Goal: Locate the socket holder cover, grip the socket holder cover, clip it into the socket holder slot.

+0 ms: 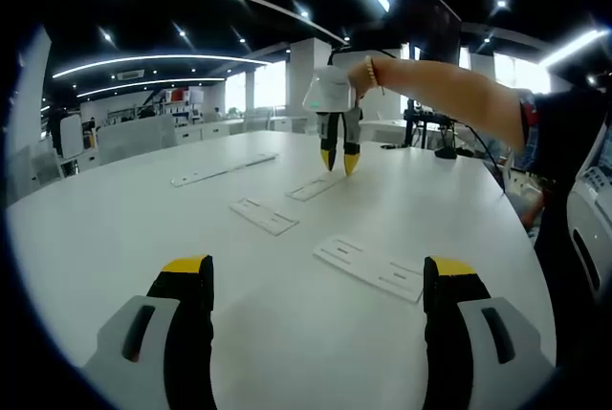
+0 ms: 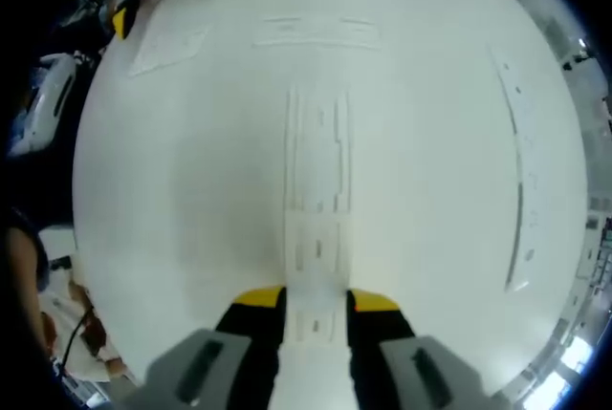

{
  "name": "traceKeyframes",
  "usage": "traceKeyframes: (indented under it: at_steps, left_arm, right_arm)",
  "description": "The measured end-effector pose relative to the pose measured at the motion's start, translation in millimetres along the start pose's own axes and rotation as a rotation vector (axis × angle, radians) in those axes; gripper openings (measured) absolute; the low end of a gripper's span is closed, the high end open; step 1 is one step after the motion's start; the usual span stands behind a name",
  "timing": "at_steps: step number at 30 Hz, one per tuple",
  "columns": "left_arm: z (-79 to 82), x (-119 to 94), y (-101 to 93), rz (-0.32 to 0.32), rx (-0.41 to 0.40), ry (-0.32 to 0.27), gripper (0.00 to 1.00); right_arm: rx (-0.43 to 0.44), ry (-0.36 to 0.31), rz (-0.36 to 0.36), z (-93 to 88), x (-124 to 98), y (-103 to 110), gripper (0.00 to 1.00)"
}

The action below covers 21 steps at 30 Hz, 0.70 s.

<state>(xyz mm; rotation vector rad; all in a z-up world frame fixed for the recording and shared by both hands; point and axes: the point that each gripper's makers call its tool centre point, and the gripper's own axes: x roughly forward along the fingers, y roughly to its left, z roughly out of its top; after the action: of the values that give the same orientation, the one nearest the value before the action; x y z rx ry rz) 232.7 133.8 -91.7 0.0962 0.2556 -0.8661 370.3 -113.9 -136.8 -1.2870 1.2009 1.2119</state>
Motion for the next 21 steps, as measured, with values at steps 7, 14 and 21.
traceKeyframes:
  at_steps: [7, 14, 21]
  left_arm:
    - [-0.3, 0, 0.2, 0.001, 0.001, 0.001, 0.90]
    - [-1.8, 0, 2.0, 0.005, -0.005, 0.004, 0.90]
    - [-3.3, 1, 4.0, 0.010, -0.007, 0.009, 0.90]
  right_arm:
    - [0.008, -0.003, -0.022, 1.8, -1, -2, 0.32]
    - [0.035, 0.004, -0.053, -2.6, -5, -4, 0.33]
    - [0.059, -0.001, -0.076, -13.2, -14, -2, 0.34]
